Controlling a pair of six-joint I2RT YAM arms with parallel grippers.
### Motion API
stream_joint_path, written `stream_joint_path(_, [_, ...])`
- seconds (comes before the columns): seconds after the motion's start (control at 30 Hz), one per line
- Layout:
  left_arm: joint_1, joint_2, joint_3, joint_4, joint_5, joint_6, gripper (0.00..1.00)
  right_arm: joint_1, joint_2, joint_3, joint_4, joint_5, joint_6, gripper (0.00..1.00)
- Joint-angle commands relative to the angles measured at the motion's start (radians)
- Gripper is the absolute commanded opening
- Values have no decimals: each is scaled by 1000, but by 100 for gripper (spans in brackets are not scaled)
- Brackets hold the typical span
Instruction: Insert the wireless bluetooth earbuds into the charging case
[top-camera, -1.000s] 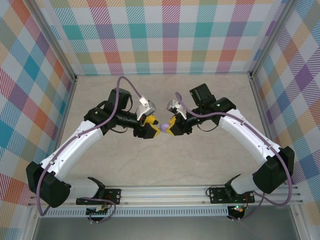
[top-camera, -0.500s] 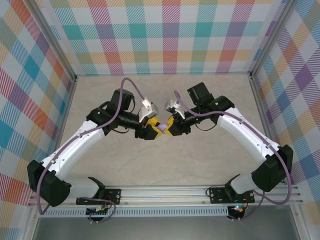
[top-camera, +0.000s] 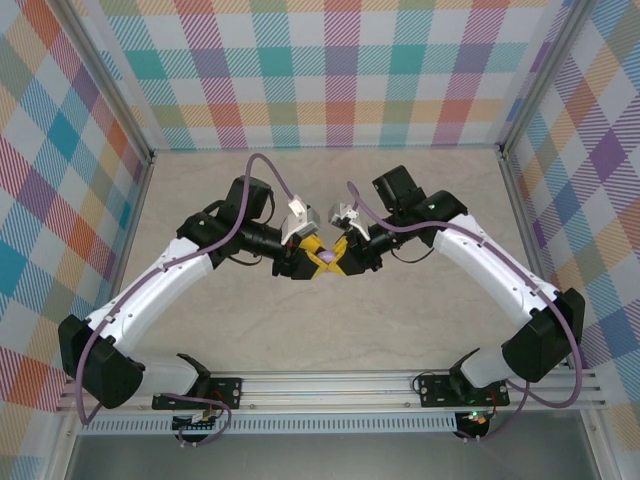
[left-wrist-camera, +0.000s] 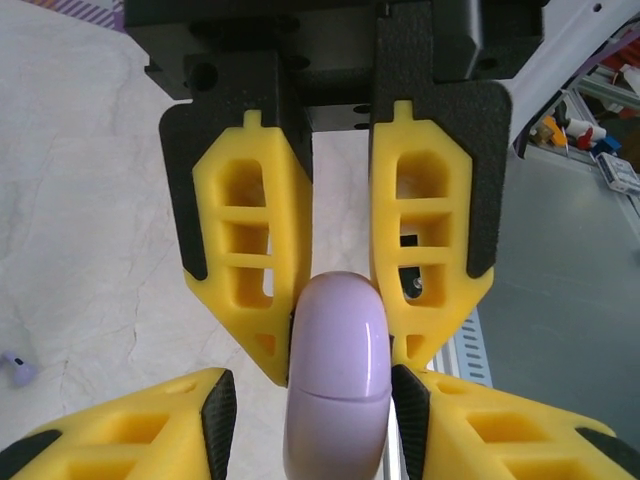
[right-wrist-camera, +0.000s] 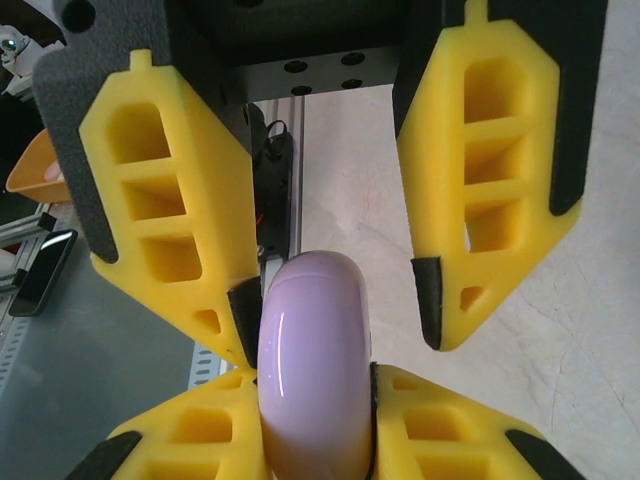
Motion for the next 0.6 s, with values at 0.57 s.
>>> stream_joint_path(0.57, [0, 13, -6, 29, 52, -24, 17, 6, -1, 24, 32, -31, -6, 23])
